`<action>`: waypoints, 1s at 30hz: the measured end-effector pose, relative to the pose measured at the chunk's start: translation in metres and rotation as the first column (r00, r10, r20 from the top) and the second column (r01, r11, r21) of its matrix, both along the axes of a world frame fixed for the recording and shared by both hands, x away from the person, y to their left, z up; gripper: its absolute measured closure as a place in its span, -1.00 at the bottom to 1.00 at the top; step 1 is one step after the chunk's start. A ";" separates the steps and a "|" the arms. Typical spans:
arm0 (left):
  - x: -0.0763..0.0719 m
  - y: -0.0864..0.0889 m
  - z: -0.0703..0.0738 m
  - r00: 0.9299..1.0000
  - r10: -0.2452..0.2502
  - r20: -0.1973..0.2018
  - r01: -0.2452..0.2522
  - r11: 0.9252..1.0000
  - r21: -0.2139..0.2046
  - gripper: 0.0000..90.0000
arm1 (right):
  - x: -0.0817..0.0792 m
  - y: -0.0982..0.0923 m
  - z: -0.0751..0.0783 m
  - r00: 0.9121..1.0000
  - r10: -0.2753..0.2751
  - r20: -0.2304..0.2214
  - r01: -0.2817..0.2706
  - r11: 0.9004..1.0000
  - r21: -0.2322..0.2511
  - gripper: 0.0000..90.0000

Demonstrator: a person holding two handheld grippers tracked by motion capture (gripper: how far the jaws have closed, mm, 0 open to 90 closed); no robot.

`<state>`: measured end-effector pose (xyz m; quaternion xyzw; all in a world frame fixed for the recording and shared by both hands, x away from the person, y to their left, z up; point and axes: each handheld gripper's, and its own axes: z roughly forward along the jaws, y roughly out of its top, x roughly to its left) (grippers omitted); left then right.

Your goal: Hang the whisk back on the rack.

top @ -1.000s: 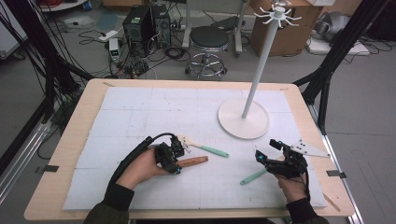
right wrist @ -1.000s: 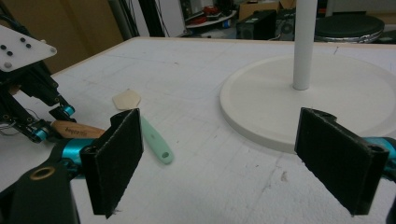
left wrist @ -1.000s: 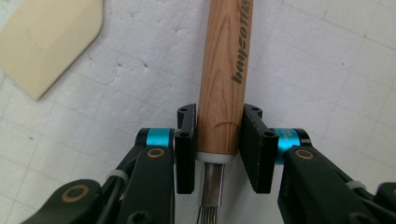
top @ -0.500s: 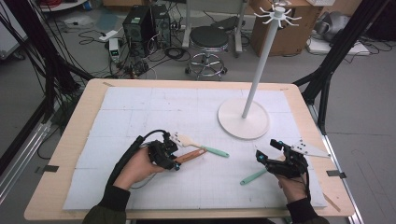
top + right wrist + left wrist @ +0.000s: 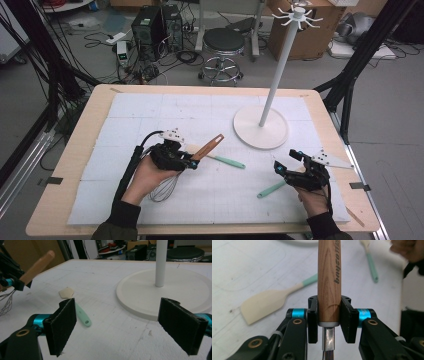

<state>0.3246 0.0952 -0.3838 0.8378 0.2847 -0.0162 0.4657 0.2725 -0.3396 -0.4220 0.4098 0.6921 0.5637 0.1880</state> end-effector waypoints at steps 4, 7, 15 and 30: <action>0.002 0.003 0.004 0.999 0.043 -0.001 -0.042 0.993 -0.112 0.58 | 0.000 -0.001 -0.001 1.000 -0.002 -0.004 0.002 1.000 0.001 -0.68; 0.003 0.005 0.008 0.999 0.044 -0.004 -0.044 0.981 -0.191 0.58 | 0.001 -0.001 -0.001 1.000 -0.002 -0.003 0.002 1.000 0.003 -0.68; -0.002 -0.007 0.027 0.996 0.070 0.049 -0.050 0.946 -0.319 0.58 | 0.000 -0.001 -0.001 1.000 -0.004 -0.008 0.004 1.000 0.005 -0.68; 0.003 -0.028 0.050 0.992 0.077 0.100 -0.035 0.929 -0.369 0.58 | 0.001 -0.004 -0.001 1.000 -0.005 -0.007 0.005 1.000 0.011 -0.68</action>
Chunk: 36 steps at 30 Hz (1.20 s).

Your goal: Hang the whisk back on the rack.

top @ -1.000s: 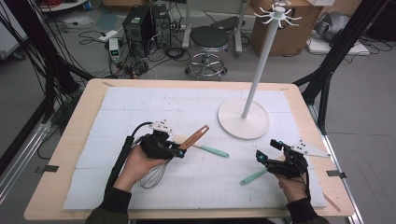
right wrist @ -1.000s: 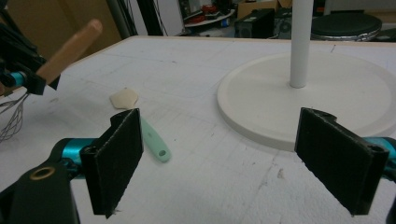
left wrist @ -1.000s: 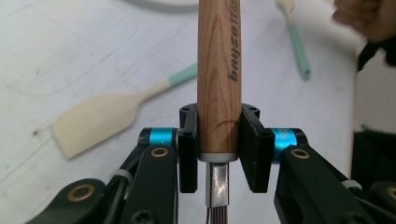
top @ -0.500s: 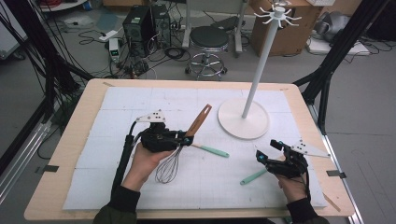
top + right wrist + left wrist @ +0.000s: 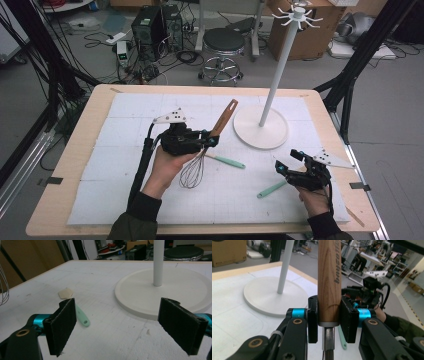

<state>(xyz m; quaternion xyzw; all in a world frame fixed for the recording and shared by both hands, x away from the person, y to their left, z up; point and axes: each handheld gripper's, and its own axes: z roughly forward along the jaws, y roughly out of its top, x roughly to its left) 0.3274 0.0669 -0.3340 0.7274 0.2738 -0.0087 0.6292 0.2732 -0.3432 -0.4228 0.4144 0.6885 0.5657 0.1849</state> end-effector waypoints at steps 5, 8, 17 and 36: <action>0.003 0.005 0.006 1.000 0.014 -0.003 -0.014 0.998 -0.060 0.58 | 0.000 -0.002 0.000 1.000 -0.009 0.004 0.009 1.000 0.006 -0.68; 0.004 0.008 0.010 1.000 0.020 -0.003 -0.021 0.996 -0.085 0.58 | 0.000 -0.002 0.000 1.000 -0.009 0.004 0.009 1.000 0.005 -0.68; 0.007 0.005 0.026 0.999 0.020 0.028 -0.017 0.991 -0.130 0.58 | 0.000 -0.002 0.000 1.000 -0.010 0.004 0.010 1.000 0.003 -0.68; 0.016 -0.011 0.057 0.996 0.027 0.084 -0.013 0.985 -0.170 0.58 | 0.000 -0.005 0.000 1.000 -0.002 -0.007 0.002 1.000 0.026 -0.68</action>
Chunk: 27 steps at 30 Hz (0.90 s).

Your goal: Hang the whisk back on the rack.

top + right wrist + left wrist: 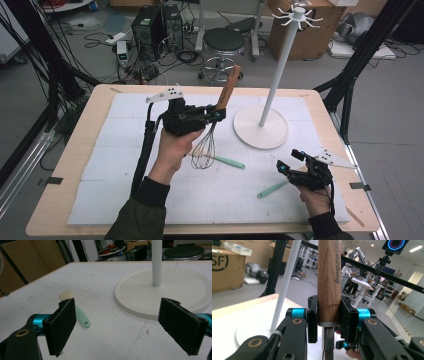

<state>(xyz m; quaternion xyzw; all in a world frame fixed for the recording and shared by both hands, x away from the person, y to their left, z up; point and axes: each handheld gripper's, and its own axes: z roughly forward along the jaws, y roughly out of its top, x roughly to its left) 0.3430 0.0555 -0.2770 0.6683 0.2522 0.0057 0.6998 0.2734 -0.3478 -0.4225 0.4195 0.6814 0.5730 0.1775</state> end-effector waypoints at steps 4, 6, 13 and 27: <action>0.006 -0.005 0.013 1.000 0.007 0.017 -0.007 1.000 -0.004 0.58 | 0.000 0.000 0.000 1.000 0.001 -0.005 -0.001 1.000 -0.001 -0.68; 0.008 -0.007 0.018 1.000 0.010 0.025 -0.009 1.000 -0.014 0.58 | 0.000 0.000 0.000 1.000 0.002 -0.005 -0.002 1.000 0.000 -0.68; 0.010 -0.016 0.025 0.999 -0.002 0.039 0.002 1.000 -0.010 0.58 | 0.000 -0.001 -0.001 1.000 0.002 -0.004 -0.002 1.000 0.003 -0.68; 0.028 -0.033 0.032 0.999 -0.012 0.040 0.014 0.998 -0.063 0.58 | 0.001 -0.003 -0.003 1.000 0.006 -0.013 -0.006 1.000 0.020 -0.68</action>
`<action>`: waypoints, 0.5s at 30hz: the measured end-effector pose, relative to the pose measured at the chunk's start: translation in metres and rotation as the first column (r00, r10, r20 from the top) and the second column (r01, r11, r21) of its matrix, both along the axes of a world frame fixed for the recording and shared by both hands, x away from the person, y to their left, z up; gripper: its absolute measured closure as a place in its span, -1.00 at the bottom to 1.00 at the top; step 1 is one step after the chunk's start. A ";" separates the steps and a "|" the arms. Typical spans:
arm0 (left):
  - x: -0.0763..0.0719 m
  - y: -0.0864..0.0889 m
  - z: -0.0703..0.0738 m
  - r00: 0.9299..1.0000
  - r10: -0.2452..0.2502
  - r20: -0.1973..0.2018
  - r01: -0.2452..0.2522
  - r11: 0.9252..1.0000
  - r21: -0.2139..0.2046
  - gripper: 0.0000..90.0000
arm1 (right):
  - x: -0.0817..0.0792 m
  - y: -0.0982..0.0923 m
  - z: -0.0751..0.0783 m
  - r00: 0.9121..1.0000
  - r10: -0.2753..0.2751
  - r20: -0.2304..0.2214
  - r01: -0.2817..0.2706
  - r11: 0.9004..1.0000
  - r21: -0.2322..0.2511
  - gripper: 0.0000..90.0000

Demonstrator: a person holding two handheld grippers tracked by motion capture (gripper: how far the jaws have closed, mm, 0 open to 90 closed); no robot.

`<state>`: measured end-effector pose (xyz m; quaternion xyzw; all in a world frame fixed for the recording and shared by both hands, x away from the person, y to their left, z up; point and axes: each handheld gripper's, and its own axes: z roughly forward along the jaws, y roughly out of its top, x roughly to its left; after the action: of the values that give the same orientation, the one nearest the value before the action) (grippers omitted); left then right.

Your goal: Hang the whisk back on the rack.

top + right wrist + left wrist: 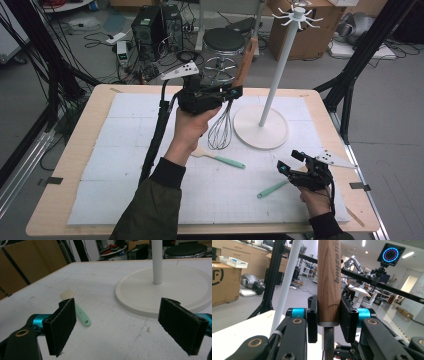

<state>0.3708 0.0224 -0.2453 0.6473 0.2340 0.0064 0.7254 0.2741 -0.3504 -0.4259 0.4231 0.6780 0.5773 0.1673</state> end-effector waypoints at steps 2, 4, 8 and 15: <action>0.004 -0.003 0.000 1.000 0.000 0.000 0.000 1.000 -0.012 0.58 | 0.000 0.000 0.000 1.000 -0.003 0.001 0.003 1.000 0.006 -0.68; 0.009 -0.006 -0.002 1.000 -0.005 -0.012 0.005 1.000 -0.027 0.58 | 0.000 0.000 0.000 1.000 0.001 -0.004 -0.001 1.000 0.012 -0.69; 0.017 -0.015 0.002 1.000 -0.014 -0.003 0.014 0.999 -0.030 0.58 | 0.001 -0.001 -0.001 1.000 0.000 -0.006 0.000 1.000 0.014 -0.69; 0.028 -0.030 0.018 0.999 -0.028 0.016 0.028 0.999 -0.034 0.58 | 0.001 -0.005 -0.002 1.000 -0.007 -0.014 0.007 1.000 0.027 -0.68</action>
<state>0.3993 -0.0079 -0.2275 0.6380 0.2192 -0.0027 0.7381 0.2750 -0.3553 -0.4279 0.4317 0.6698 0.5829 0.1589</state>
